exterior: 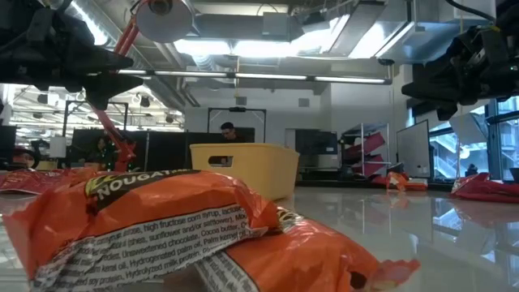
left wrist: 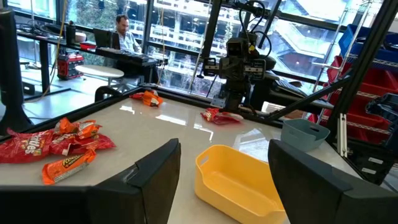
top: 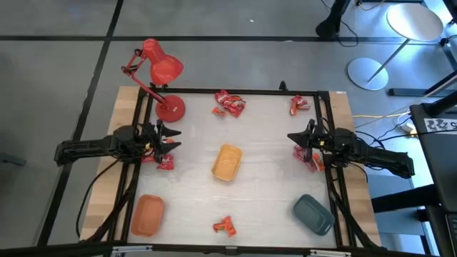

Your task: Sort candy

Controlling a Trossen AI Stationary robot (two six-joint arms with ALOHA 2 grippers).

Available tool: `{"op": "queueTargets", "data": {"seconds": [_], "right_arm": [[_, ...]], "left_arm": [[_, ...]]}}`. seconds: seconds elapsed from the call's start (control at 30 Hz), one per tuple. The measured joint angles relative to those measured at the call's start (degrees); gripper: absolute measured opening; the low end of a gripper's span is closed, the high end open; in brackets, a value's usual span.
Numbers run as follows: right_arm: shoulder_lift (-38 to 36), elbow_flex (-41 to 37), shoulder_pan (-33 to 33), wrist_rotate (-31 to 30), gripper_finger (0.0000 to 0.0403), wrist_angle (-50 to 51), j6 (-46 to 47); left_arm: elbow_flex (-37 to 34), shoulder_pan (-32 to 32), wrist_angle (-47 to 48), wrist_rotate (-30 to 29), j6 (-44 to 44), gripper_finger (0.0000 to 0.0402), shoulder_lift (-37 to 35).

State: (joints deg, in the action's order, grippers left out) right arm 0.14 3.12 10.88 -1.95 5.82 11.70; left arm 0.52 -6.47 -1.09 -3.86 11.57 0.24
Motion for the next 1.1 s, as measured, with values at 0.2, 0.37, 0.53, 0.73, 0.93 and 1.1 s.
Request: {"op": "queueTargets", "data": {"seconds": [0.2, 0.37, 0.53, 0.73, 0.93, 1.1], "right_arm": [[-0.01, 0.00, -0.01, -0.01, 0.0005, -0.01, -0.02], [0.00, -0.01, -0.01, 0.00, 0.0005, -0.01, 0.00], [0.00, -0.01, 0.01, -0.01, 0.0005, -0.02, -0.02], [-0.02, 0.00, 0.01, -0.04, 0.0005, -0.24, -0.01], [0.00, -0.37, 0.01, -0.81, 0.0005, -2.93, -0.02], [-0.02, -0.36, 0.01, 1.13, 0.0005, -3.03, -1.94]], "left_arm": [[0.01, -0.01, -0.02, 0.00, 0.00, 0.0233, 0.00], [-0.01, -0.01, -0.02, 0.00, 0.00, 0.0233, -0.01], [0.01, 0.01, -0.02, 0.00, 0.01, 0.0233, -0.01], [0.00, -0.01, -0.01, 0.00, 0.00, 0.0233, 0.00], [0.00, -0.01, -0.36, -0.04, -3.55, 0.0233, 0.00], [0.03, -0.04, -1.18, -0.04, -4.30, 0.0233, -0.01]]}}
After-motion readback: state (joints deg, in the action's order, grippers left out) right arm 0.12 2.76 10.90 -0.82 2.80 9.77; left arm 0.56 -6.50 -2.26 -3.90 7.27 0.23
